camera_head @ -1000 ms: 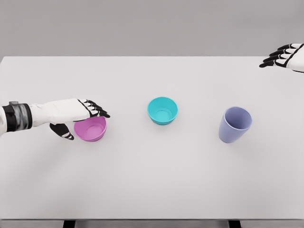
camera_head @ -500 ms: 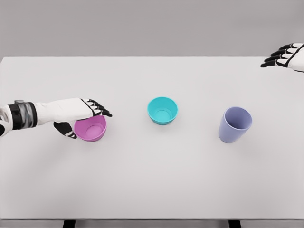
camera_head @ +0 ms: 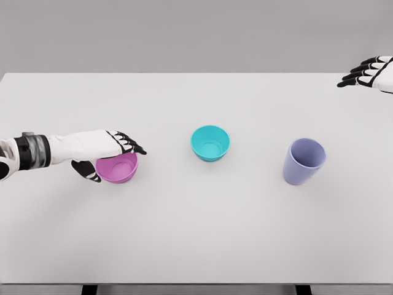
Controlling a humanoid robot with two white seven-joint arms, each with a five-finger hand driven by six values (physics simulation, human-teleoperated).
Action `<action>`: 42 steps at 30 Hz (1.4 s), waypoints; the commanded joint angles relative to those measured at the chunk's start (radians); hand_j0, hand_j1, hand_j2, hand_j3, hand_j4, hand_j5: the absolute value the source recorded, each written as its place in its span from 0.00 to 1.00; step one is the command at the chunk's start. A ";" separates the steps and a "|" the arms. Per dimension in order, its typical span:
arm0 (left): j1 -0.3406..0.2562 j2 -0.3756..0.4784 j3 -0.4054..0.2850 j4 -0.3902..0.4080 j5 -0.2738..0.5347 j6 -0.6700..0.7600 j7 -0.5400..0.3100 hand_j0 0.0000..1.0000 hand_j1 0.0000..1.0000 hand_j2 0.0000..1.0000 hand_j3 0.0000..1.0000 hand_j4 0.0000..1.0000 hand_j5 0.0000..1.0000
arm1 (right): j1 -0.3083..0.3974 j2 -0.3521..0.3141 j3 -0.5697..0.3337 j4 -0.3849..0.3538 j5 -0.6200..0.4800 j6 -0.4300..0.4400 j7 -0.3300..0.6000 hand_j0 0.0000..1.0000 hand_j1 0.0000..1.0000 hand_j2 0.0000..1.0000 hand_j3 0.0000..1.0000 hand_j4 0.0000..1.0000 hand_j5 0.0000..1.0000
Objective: Stacking bowl and cup with both arms
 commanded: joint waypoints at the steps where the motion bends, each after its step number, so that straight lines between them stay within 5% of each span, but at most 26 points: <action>1: 0.000 0.000 -0.001 0.001 0.004 0.002 0.000 0.98 0.98 0.98 0.98 0.98 0.98 | 0.000 -0.001 -0.001 0.000 -0.004 0.003 0.000 1.00 1.00 1.00 1.00 1.00 1.00; 15: 0.000 0.000 -0.015 0.006 0.004 0.002 0.000 0.76 0.76 0.76 0.76 0.76 0.76 | -0.002 0.000 -0.001 0.000 -0.004 0.003 0.000 1.00 1.00 1.00 1.00 1.00 1.00; 42: -0.054 0.000 -0.012 -0.003 0.004 0.000 0.000 0.67 0.67 0.67 0.67 0.67 0.67 | -0.002 0.006 -0.002 0.000 -0.004 0.003 0.000 1.00 1.00 1.00 1.00 1.00 1.00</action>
